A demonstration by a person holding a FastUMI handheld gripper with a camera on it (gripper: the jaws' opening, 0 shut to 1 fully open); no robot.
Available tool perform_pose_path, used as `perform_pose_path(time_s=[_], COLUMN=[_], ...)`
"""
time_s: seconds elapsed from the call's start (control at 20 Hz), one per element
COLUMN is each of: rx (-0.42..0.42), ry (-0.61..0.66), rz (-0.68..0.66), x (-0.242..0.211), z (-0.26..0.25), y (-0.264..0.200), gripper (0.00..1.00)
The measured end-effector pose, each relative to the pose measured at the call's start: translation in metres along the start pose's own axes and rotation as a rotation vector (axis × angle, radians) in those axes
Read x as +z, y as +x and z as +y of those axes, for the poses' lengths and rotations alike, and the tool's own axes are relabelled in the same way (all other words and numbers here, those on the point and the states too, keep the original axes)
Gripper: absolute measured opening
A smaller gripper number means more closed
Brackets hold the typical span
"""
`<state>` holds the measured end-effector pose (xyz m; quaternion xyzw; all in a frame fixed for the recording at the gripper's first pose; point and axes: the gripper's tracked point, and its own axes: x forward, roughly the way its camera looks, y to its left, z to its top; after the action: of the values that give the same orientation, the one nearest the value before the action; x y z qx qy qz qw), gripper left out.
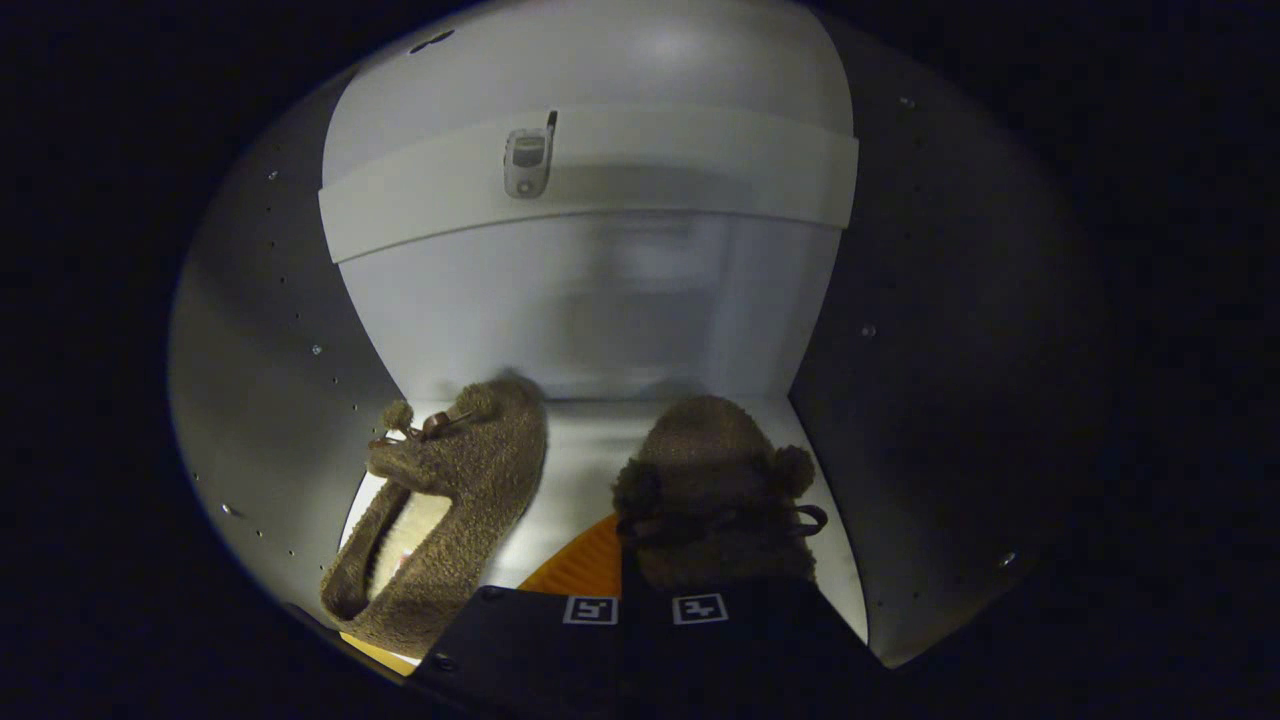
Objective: Open the shoe cabinet door, grab the shoes and put them into the shoe cabinet, then close the shoe cabinet door.
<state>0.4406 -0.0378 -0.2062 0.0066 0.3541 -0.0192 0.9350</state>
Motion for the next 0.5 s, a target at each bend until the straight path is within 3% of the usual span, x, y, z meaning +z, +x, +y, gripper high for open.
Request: perform_pose_path(time_s=[0.15,0.25,0.4,0.5], rx=[-0.002,0.015,0.017,0.017], ry=[0.004,0.042,0.066,0.056], rz=[0.0,-0.003,-0.001,0.002], x=[-0.001,0.002,0.001,-0.004], z=[0.002,0.006,0.008,0.01], y=[-0.002,-0.001,-0.018,-0.031], gripper=[0.16,0.16,0.57,0.61])
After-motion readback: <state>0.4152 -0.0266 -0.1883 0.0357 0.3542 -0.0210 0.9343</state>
